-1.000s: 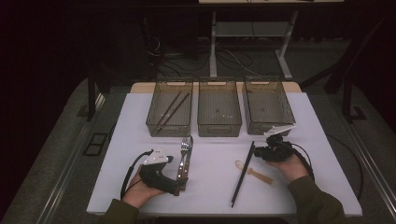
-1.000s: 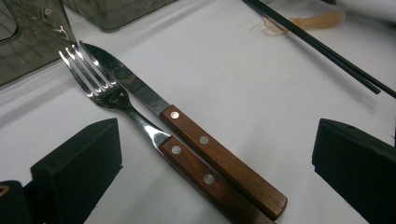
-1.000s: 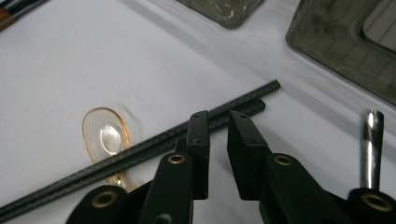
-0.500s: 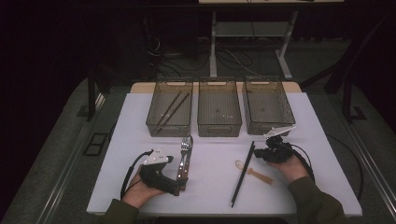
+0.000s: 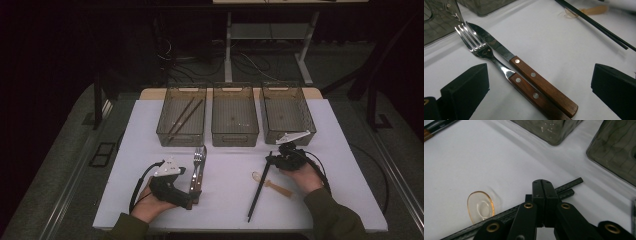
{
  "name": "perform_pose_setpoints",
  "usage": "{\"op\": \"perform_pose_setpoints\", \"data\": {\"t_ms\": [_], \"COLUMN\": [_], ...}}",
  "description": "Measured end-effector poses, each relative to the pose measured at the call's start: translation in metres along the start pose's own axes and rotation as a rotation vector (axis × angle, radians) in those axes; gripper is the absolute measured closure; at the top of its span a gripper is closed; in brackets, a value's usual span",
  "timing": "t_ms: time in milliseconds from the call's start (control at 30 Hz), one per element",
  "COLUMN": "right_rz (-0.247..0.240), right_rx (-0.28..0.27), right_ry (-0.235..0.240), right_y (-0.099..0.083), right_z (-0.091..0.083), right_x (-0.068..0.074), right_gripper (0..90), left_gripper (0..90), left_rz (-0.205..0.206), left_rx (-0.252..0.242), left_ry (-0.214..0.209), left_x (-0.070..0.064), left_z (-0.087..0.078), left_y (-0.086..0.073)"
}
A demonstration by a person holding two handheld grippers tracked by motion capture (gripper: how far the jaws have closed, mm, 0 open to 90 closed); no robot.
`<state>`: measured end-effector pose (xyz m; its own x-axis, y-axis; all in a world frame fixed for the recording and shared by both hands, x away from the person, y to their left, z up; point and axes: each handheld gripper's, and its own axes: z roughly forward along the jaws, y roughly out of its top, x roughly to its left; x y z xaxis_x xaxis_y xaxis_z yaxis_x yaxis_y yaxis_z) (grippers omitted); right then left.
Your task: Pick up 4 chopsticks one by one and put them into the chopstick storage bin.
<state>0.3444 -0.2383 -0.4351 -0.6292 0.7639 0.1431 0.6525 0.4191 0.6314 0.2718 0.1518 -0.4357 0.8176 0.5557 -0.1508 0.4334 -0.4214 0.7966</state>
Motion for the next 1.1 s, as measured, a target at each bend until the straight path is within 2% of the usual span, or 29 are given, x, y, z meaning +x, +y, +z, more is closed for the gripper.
{"op": "perform_pose_setpoints", "data": {"t_ms": [600, 900, 1100], "right_rz": [-0.015, -0.034, -0.041], "right_rx": [0.021, 0.037, 0.022], "right_ry": [-0.01, -0.034, -0.026], "right_y": [-0.0006, -0.0022, -0.0004], "right_z": [0.0007, -0.002, 0.0006], "right_x": [0.001, 0.002, 0.0053], "right_gripper": [89.8, 89.8, 89.8], "left_gripper": [0.4, 0.4, 0.4], "left_rz": [0.004, 0.006, 0.008], "left_rx": [0.003, 0.004, 0.007], "left_ry": [-0.001, -0.002, -0.002], "left_x": [-0.0001, -0.0001, -0.0002], "left_z": [-0.0001, 0.0004, 0.0006], "left_y": [0.0001, 0.0001, 0.0002]}}
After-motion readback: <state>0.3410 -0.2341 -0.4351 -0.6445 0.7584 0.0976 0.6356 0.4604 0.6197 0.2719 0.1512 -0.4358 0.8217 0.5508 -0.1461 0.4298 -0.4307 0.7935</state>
